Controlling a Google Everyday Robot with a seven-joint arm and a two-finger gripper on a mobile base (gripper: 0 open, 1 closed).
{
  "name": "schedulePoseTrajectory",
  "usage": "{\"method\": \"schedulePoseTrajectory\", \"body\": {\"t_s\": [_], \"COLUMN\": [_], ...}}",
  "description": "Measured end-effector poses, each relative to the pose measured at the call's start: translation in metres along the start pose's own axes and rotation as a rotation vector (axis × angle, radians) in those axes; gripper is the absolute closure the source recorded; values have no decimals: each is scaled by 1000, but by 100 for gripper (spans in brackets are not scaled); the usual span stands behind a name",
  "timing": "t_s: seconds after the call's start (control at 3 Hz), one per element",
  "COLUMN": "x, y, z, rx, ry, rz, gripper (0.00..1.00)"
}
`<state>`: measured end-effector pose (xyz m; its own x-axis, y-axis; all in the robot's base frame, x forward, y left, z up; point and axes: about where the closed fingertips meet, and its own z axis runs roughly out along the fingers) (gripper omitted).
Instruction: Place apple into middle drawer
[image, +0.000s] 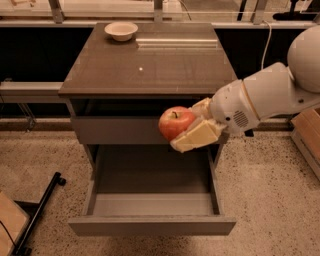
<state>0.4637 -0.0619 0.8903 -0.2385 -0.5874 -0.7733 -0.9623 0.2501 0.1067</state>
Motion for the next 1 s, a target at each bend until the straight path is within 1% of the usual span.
{"method": "schedulePoseTrajectory", "body": {"t_s": [0.33, 0.67, 1.0], "x": [44, 71, 101], "y": [9, -18, -44], "z": [47, 98, 156], "rx": [-35, -25, -37], "ry": [-1, -35, -106], "rz": [60, 99, 180], "gripper": [100, 100, 100]}}
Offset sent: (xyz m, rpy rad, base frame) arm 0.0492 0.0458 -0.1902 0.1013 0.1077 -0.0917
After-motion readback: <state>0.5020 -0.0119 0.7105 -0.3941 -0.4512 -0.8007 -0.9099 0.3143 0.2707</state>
